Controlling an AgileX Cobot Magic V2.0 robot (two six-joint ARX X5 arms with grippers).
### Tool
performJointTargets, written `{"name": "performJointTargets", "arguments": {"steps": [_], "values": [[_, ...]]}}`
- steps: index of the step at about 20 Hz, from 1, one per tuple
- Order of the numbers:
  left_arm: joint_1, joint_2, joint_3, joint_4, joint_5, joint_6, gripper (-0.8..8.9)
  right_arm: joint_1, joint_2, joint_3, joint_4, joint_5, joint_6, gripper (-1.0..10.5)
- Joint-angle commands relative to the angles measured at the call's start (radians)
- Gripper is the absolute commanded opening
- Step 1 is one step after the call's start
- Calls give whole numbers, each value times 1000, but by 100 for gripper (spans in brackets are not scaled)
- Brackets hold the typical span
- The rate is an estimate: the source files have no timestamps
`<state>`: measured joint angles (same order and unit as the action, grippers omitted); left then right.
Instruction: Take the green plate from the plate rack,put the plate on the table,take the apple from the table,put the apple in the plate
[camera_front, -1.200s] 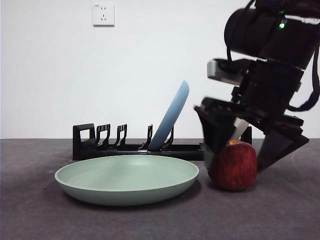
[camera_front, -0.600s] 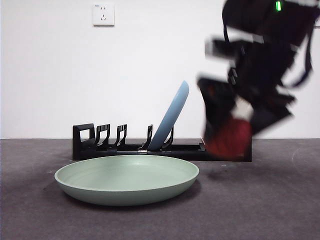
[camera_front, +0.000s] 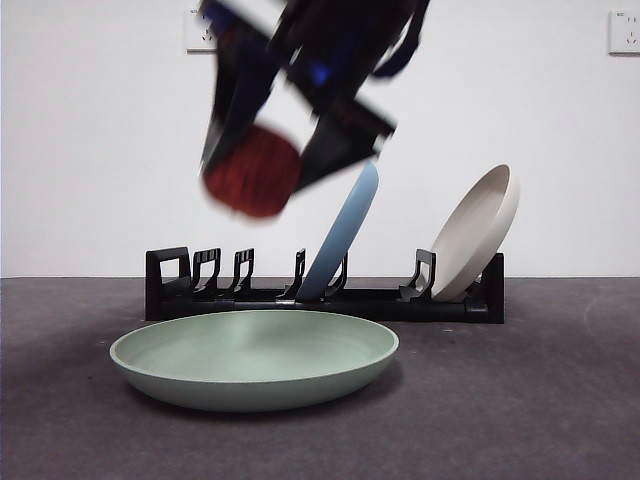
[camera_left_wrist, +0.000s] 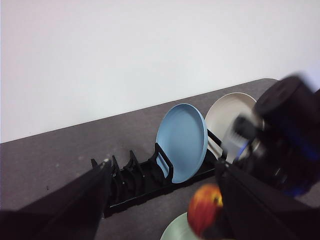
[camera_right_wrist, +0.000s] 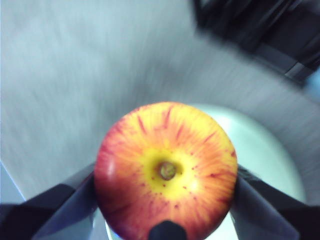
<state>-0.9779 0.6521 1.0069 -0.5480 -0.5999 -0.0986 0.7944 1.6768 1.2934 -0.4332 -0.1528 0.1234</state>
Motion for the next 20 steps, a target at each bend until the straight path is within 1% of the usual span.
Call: {"name": "performJointTargets", "arguments": {"steps": [1,2,5,7,10,11,12,13,15,16,18,20], "values": [[3,-3,-4,-4,-5,-2,345,22,73,-2,-12,36,7,-16],[3,-3,-4,-7,-5,-3,345,31,103,-2,-18,56,6,-16],[3,-3,-4,-25,-3,-3,345,39,178,-2,-25,69,-2,-16],[3,-3,-4,-38,-3,-3,345,39,212,-2,-28,111,-4,-16],[3,-3,-4,-41,-2,-5,345,39,241,-2,-37,107,-13,-15],[3,-3,-4,-44,-2,-6,345,39,241,-2,-41,107,-13,8],[3,-3,-4,-48,-2,-6,345,39,241,-2,-41,107,-13,54],[3,-3,-4,-54,-2,-6,345,40,240,-2,-41,107,-13,160],[3,-3,-4,-64,-2,-7,345,38,238,-2,-41,107,-13,423],[3,-3,-4,-66,-2,-7,345,38,238,-2,-40,108,-13,483],[3,-3,-4,-73,-2,-7,345,38,238,-1,-40,107,-13,540],[3,-3,-4,-80,-2,-7,345,38,233,-1,-40,107,-13,538]]}}
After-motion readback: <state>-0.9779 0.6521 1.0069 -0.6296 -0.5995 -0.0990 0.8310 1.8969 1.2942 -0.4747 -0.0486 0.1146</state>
